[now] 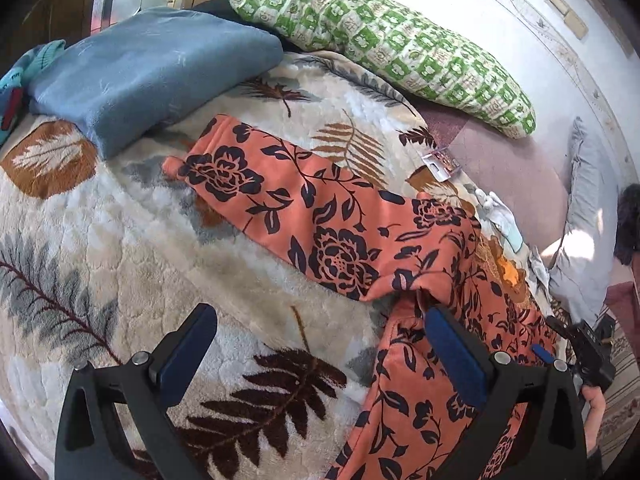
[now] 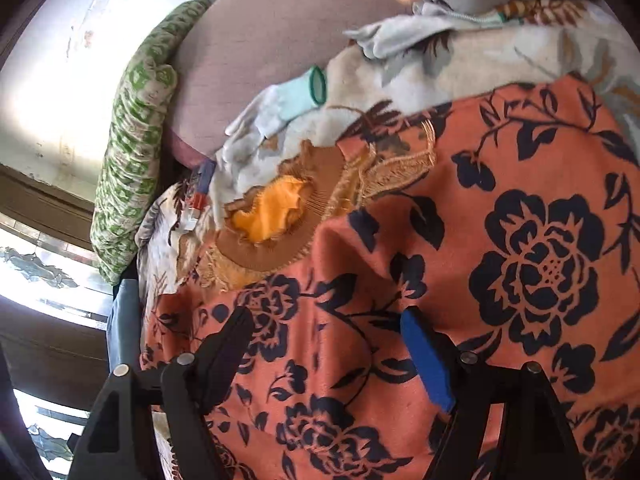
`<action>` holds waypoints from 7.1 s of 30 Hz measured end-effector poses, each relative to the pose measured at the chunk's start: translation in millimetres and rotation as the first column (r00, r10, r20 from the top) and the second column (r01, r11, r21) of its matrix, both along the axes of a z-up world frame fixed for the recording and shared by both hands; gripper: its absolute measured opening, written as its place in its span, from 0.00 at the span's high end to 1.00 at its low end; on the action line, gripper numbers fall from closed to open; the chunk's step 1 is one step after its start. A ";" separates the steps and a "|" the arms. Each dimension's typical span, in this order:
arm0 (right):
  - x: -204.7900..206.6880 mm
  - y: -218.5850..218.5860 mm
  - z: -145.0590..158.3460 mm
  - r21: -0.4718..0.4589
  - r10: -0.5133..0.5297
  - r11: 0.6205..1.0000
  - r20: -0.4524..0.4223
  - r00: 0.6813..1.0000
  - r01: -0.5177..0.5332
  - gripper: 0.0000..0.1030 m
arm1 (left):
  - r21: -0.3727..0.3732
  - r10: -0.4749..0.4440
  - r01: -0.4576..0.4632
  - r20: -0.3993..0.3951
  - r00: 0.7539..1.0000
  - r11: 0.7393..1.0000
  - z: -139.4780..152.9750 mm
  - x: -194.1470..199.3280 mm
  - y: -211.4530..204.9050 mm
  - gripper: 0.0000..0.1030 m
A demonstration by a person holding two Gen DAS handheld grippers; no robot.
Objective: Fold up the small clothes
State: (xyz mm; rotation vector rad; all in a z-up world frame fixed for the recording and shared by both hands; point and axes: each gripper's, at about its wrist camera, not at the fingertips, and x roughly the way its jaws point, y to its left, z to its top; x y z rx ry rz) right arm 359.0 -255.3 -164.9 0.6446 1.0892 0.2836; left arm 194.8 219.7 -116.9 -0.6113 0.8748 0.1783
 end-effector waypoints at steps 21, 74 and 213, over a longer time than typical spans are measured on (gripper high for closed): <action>-196.9 -48.2 5.8 -0.038 0.016 0.999 0.112 0.994 -0.012 0.23 | -0.398 0.235 -0.259 -0.110 0.966 0.880 -46.0 53.5 129.3 0.95; -29.7 -122.9 20.4 -0.198 -0.052 0.978 0.042 0.998 0.060 0.29 | 0.138 -0.198 0.217 -0.143 0.970 0.966 -39.9 93.0 -77.1 0.17; -358.4 -181.0 -23.7 -0.076 -0.070 0.995 -0.134 0.989 0.061 0.77 | -0.035 -0.386 0.399 -0.339 0.858 0.916 -52.7 -173.6 -69.0 0.86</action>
